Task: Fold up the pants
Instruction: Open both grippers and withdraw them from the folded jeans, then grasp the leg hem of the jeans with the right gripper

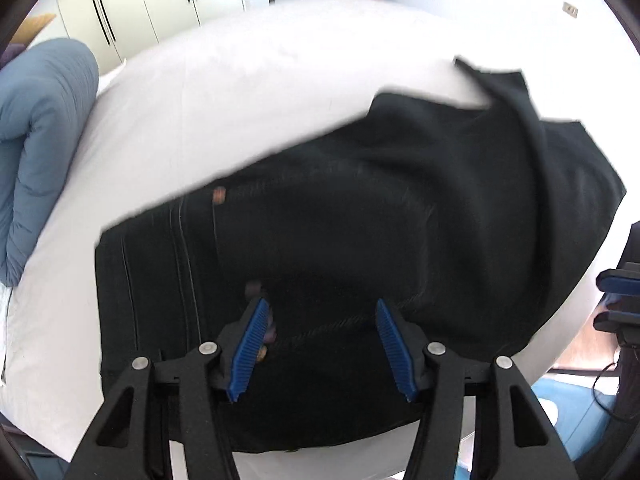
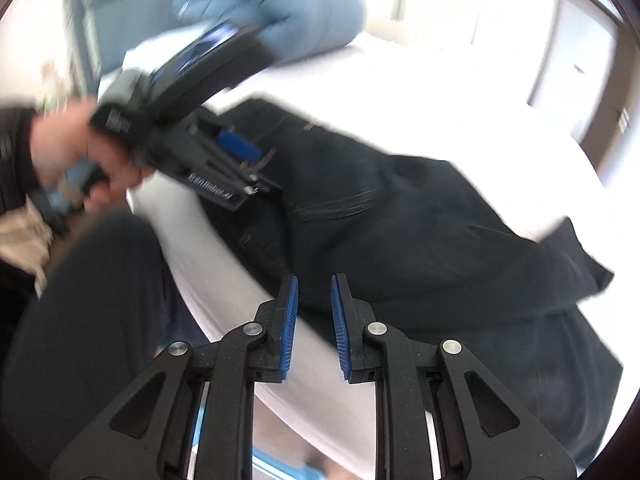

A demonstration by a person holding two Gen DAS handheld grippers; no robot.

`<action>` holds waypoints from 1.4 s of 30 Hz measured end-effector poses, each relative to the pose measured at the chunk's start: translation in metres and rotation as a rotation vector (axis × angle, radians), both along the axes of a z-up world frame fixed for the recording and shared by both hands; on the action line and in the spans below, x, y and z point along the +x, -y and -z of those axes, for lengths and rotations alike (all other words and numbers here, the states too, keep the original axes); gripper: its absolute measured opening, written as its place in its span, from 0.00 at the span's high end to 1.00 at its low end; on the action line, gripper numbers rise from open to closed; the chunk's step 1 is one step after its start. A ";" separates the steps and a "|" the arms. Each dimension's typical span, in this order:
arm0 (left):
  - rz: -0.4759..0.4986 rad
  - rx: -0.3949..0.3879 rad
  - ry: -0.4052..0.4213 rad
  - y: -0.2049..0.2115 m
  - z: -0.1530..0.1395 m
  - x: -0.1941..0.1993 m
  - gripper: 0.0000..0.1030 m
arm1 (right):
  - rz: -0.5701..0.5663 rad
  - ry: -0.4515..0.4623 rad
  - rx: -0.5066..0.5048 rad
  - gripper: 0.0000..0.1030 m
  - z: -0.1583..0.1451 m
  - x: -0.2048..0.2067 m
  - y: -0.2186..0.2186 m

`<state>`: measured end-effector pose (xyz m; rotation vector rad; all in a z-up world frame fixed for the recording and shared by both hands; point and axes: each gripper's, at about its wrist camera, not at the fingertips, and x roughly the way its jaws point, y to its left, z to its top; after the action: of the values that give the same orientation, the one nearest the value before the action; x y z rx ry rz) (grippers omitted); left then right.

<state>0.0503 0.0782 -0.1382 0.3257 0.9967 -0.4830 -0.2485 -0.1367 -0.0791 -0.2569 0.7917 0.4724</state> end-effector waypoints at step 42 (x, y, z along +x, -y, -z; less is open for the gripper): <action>-0.006 -0.103 -0.070 0.065 0.043 0.001 0.38 | 0.899 -0.566 -0.066 0.29 0.060 0.390 0.283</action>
<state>0.0515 0.0133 -0.1809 0.2147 1.0367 -0.5415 0.1418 -0.4193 -0.1392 0.1967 1.3687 -0.3555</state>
